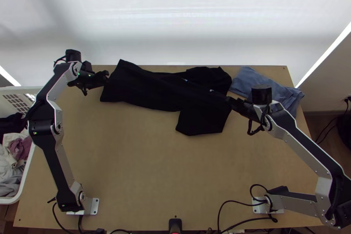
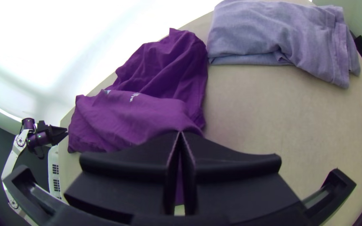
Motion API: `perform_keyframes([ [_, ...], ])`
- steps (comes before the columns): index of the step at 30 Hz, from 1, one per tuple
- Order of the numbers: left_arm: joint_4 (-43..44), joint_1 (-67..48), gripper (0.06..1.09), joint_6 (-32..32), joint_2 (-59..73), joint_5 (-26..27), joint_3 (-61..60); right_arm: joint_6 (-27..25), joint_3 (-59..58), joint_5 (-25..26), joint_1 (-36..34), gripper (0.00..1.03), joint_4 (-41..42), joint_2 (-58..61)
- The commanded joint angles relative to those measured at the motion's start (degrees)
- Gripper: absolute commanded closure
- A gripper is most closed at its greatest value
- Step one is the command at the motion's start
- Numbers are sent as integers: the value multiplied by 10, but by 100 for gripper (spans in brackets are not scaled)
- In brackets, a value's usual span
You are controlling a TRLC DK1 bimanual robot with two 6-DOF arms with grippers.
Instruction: Fold the t-shirt
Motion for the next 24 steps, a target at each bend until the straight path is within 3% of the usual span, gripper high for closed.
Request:
perform_keyframes([
  [1, 5, -11, 54, 10, 21, -5, -11, 11, 2, 7, 1, 100, 7, 7],
  [5, 9, -19, 55, 9, 32, -14, -8, 10, 1, 7, 0, 100, 7, 5],
  [6, 13, -20, 64, 6, 31, -18, -9, 10, 1, 7, -1, 100, 7, 4],
  [9, 50, -21, 105, -10, 12, -38, -26, 10, -2, 7, -4, 100, 7, 0],
  [24, 26, -2, 105, -43, -153, -39, -29, 12, 16, 7, -6, 100, 7, 2],
])
